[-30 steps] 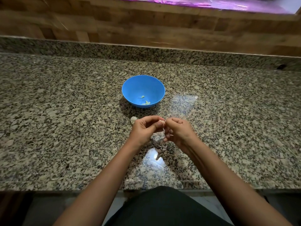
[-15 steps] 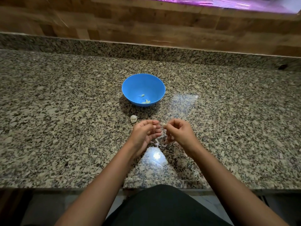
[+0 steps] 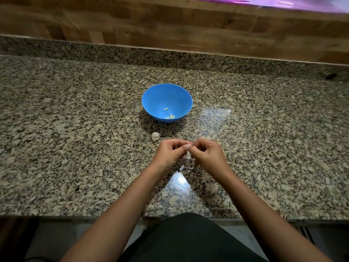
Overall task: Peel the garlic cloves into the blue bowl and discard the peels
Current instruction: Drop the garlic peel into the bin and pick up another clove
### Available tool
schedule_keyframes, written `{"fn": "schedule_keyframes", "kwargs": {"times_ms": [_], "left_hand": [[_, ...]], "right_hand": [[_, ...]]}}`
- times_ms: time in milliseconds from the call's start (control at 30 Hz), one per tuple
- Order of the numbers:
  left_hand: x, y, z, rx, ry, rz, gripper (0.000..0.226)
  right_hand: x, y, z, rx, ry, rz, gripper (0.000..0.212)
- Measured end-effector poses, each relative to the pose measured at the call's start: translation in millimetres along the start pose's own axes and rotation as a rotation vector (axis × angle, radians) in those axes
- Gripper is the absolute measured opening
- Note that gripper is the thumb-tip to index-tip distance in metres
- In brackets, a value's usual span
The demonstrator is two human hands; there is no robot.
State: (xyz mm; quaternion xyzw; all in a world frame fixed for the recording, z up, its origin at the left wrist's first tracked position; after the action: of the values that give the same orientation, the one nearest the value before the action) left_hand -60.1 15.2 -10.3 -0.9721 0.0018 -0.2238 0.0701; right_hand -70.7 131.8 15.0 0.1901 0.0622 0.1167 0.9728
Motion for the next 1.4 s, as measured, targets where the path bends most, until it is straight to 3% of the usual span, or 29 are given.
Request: {"fn": "schedule_keyframes", "kwargs": {"times_ms": [133, 367, 467, 567, 633, 700, 767, 833, 900, 1200, 1400], "left_hand": [[4, 0, -7, -0.287, -0.105, -0.072, 0.007], [16, 1, -17, -0.554, -0.38, -0.196, 0.01], [16, 5, -10, -0.579, -0.391, -0.206, 0.01], [4, 14, 6, -0.331, -0.174, -0.146, 0.005], [-2, 14, 17, -0.079, -0.001, -0.106, 0.004], [-2, 14, 21, 0.062, 0.058, -0.117, 0.003], [2, 17, 11, -0.072, -0.022, -0.195, 0.005], [10, 13, -6, -0.38, -0.188, -0.266, 0.011], [14, 8, -15, -0.516, -0.273, -0.251, 0.016], [13, -4, -25, -0.655, -0.305, -0.096, 0.013], [12, -5, -27, -0.683, -0.34, -0.094, 0.009]], "right_hand": [[9, -13, -26, -0.457, -0.296, -0.045, 0.013], [17, -25, -34, -0.562, -0.459, -0.06, 0.02], [24, -35, -39, -0.607, -0.556, -0.081, 0.02], [17, -26, -31, -0.456, -0.33, -0.048, 0.015], [9, -13, -17, -0.2, -0.115, -0.017, 0.018], [3, -3, -6, 0.063, 0.028, -0.011, 0.018], [0, 0, -1, 0.137, 0.079, -0.01, 0.017], [1, -1, -2, 0.074, 0.053, 0.0, 0.017], [3, -3, -4, 0.049, 0.029, 0.028, 0.017], [0, -3, -8, 0.104, 0.032, 0.08, 0.014], [1, -10, -10, -0.088, -0.036, 0.134, 0.012]]}}
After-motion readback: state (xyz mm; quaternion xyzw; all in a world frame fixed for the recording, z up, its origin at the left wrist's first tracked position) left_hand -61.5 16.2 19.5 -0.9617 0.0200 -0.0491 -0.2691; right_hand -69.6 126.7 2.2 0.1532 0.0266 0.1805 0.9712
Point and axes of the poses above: each hand's wrist, its own x-axis away from the middle knuckle, its own y-axis out of the back of the hand, z = x × y, the point moved 10 cm from there along -x, towards the middle knuckle, and after that the axes turned 13 degrees about y, right-handed, at the moved point
